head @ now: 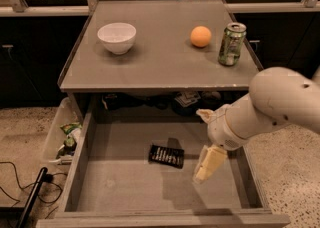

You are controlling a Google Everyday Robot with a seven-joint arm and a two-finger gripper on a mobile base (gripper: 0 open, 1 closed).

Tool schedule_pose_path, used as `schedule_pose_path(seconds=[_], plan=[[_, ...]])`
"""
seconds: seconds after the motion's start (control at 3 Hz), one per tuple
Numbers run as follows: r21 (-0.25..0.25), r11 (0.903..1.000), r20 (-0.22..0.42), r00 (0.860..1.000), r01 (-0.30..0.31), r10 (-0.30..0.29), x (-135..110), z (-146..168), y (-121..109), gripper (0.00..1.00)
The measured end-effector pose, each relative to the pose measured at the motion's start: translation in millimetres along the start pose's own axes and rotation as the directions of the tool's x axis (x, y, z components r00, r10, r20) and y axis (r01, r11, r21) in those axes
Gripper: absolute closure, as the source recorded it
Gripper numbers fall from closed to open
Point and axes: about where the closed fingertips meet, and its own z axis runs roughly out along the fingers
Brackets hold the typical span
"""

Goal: Pick rxbar chocolate from top drawer and place on counter

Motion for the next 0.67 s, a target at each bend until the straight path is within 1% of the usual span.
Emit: schedule_pose_path(seconds=[0.33, 0.67], plan=[[-0.009, 0.9995, 0.070, 0.997, -0.029, 0.030, 7, 42, -11, 0.00], [-0.011, 0.9983, 0.155, 0.986, -0.057, 0.058, 13, 75, -16, 0.00]])
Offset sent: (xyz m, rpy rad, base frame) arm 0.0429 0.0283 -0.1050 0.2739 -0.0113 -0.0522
